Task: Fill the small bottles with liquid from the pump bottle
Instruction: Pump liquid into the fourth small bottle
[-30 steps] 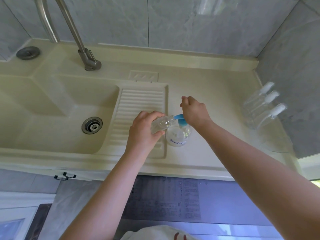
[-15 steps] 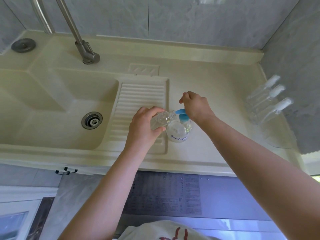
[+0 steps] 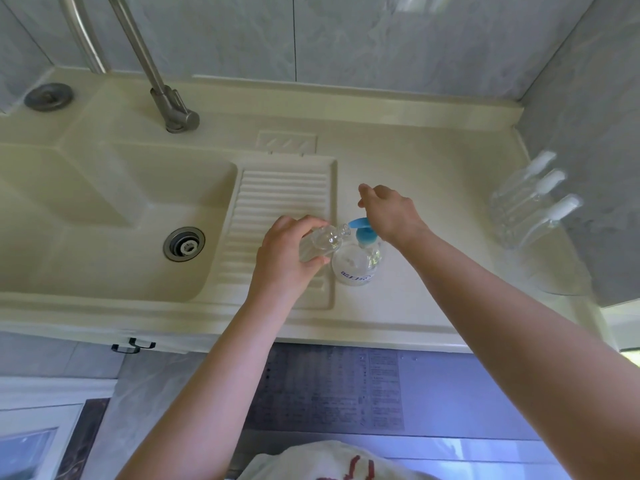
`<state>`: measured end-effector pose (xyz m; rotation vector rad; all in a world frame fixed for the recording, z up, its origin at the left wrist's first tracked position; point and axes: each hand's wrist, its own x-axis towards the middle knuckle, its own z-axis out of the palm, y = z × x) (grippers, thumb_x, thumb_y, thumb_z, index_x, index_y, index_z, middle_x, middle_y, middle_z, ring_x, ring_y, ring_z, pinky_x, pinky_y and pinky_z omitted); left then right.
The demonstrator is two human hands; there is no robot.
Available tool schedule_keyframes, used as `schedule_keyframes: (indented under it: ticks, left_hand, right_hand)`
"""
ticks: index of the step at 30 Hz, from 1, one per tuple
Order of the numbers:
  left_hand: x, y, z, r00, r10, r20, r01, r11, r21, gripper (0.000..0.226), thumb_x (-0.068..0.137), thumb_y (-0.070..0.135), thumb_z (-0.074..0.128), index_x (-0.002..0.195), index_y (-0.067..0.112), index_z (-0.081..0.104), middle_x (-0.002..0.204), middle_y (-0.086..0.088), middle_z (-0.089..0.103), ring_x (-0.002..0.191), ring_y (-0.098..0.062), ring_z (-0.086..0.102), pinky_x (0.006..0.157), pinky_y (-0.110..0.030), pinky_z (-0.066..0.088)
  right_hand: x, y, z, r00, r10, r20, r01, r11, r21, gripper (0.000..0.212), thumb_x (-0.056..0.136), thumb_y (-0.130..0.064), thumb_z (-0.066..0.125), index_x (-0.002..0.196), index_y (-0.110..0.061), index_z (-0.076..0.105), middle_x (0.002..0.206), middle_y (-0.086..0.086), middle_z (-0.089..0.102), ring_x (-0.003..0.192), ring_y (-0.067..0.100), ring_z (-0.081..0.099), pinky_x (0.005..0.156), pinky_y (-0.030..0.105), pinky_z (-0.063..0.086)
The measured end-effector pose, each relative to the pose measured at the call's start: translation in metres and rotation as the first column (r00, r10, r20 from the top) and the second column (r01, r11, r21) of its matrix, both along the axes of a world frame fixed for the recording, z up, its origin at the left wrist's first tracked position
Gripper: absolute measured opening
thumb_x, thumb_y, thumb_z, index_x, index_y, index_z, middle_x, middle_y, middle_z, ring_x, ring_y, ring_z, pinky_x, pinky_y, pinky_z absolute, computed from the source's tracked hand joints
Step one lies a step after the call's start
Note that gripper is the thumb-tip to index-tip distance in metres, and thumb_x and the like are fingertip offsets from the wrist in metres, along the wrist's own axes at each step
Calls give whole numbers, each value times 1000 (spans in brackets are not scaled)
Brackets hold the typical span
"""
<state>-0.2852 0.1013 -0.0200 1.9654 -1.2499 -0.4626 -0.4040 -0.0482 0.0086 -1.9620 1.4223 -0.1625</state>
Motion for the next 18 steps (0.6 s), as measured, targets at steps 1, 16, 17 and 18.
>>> schedule_keyframes:
  ticks: [1, 16, 17, 18]
  left_hand:
    - [0, 0, 0, 1000, 0, -2, 0, 1000, 1, 50, 70, 18, 84, 113, 36, 65, 102, 5, 54, 99, -16, 58, 92, -39, 48]
    - [0, -1, 0, 1000, 7, -11, -7, 1000, -9, 49, 69, 17, 84, 110, 37, 65, 100, 7, 53, 98, -15, 57, 90, -38, 49]
    - [1, -1, 0, 1000, 10, -10, -10, 1000, -11, 50, 69, 17, 84, 111, 37, 65, 100, 7, 53, 98, -15, 57, 90, -39, 49]
    - [1, -1, 0, 1000, 14, -11, -14, 1000, -11, 50, 69, 17, 84, 111, 37, 65, 100, 7, 53, 98, -15, 58, 90, -39, 49]
  right_hand:
    - [0, 1, 0, 1000, -2, 6, 2, 1000, -1, 51, 105, -41, 26, 121, -5, 59, 121, 18, 62, 115, 38, 55, 100, 47, 44]
    - [3, 6, 2, 999, 43, -6, -43, 999, -11, 57, 105, -48, 19, 129, -10, 53, 126, 16, 58, 119, 38, 52, 103, 50, 40]
    - [4, 5, 3, 999, 44, -2, -44, 999, 0, 57, 105, -48, 20, 128, -9, 54, 126, 16, 59, 119, 37, 52, 103, 48, 40]
    - [4, 5, 4, 999, 45, -4, -45, 999, 3, 56, 105, -48, 21, 127, -9, 55, 125, 16, 59, 118, 37, 52, 101, 46, 40]
